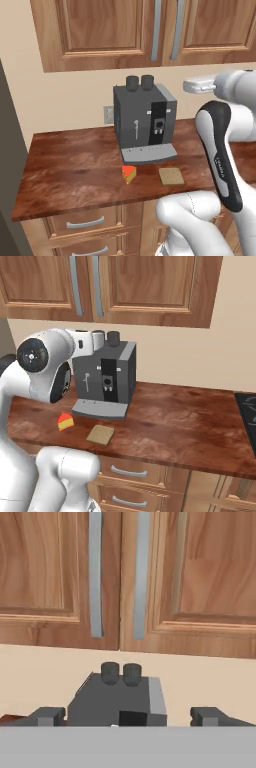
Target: Pick the pan from the cabinet and place it on the stove. Then turn on the stove burner for the pan.
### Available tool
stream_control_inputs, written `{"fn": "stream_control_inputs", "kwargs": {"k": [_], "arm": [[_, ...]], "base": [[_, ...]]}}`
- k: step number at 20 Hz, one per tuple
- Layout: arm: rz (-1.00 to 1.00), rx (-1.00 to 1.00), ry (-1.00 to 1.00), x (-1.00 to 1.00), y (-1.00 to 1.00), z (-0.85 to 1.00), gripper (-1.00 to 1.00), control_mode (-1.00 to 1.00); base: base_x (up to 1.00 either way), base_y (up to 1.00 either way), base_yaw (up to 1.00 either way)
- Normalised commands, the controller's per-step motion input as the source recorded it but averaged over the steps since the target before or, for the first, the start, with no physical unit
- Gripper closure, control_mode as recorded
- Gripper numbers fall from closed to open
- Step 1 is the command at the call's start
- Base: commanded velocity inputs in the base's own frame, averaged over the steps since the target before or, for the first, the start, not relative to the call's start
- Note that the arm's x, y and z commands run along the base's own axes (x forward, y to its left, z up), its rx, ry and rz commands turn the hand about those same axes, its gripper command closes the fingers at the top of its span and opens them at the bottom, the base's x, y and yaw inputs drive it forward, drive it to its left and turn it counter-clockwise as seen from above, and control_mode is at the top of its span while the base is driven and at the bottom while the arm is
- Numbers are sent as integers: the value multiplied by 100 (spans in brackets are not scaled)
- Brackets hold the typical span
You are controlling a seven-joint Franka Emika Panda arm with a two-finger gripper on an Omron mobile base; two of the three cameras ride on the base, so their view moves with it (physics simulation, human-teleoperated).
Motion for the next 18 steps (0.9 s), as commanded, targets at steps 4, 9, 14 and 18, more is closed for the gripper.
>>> {"fn": "stream_control_inputs", "kwargs": {"k": [4,9,14,18], "arm": [[0,1,-29,-2,-6,40,-100,-100],[0,4,-21,0,-8,45,-100,-100],[0,6,-9,18,-5,27,-100,-100],[0,5,-1,47,0,4,-100,-100]], "base": [[0,0,0],[0,0,0],[0,0,0],[0,0,0]]}}
